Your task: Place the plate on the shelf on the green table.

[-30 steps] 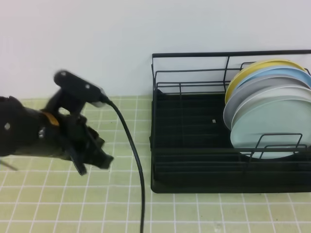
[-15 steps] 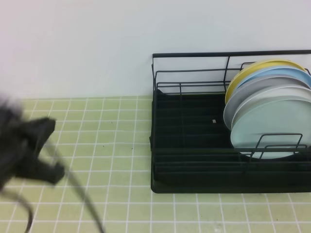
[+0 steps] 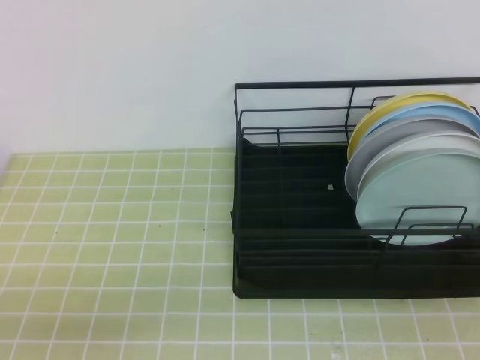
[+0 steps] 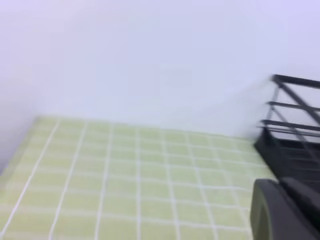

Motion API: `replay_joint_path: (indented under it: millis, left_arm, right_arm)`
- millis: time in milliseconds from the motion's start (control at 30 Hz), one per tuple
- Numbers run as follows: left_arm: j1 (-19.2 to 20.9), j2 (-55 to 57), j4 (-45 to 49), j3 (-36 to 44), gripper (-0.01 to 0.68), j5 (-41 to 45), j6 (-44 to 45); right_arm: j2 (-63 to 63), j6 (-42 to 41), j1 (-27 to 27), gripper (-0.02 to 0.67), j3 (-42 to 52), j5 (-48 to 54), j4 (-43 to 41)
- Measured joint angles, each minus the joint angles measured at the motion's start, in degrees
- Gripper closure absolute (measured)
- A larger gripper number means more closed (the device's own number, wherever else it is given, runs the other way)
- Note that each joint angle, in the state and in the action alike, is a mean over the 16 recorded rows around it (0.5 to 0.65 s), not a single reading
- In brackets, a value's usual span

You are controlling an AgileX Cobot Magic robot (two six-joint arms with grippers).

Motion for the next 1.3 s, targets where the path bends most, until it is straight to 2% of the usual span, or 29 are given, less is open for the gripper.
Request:
replay_joint_path:
  millis: [167, 367, 600, 1300]
  left_arm:
    - [4.0, -6.3, -0.5, 4.0, 0.675, 4.9, -3.6]
    - [6.3, -9.6, -1.0, 5.3, 0.675, 11.9, -5.4]
    - [6.8, -10.3, -1.2, 5.3, 0.675, 17.2, -5.3]
    - [6.8, -10.4, -1.2, 5.3, 0.675, 17.7, -4.8]
  right_arm:
    - [0.0, 0.0, 0.0, 0.651, 0.0, 0.0, 0.0]
    - [0.0, 0.0, 0.0, 0.651, 0.0, 0.0, 0.0]
    - [0.0, 0.0, 0.0, 0.651, 0.0, 0.0, 0.0]
    - [0.0, 0.3, 0.0, 0.651, 0.0, -0.8, -1.9]
